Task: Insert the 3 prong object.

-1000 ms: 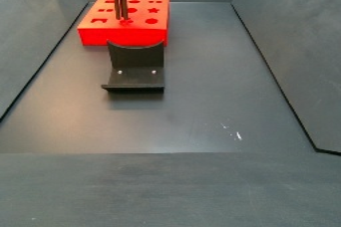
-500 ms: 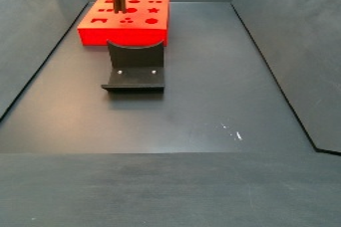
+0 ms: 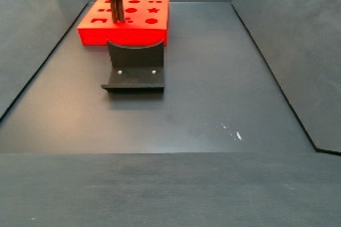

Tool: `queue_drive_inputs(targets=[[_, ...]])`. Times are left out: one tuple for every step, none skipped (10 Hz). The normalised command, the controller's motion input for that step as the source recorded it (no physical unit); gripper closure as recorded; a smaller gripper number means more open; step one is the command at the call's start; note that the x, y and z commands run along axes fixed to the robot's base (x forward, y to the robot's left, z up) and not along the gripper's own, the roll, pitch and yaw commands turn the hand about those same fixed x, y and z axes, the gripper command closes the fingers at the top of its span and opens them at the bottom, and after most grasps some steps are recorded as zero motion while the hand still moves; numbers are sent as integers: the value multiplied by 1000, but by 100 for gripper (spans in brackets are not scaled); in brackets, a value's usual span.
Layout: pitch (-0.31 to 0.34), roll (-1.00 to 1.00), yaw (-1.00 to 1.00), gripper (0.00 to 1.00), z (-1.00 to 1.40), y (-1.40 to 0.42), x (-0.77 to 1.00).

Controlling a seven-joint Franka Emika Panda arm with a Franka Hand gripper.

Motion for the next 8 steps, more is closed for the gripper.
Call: queue_drive_inputs(targets=[[433,319,-171,100,103,-14,183],[491,361,-143,100,134,0,74],[489,361,-160,100,134,0,57],[-40,0,0,100,0,0,-37],[7,0,0,100,0,0,77],[-157,-131,0,100,0,-74,0],[-299,-264,114,100,17,-34,-163],[-311,-251,120,100,26,-23,-240]])
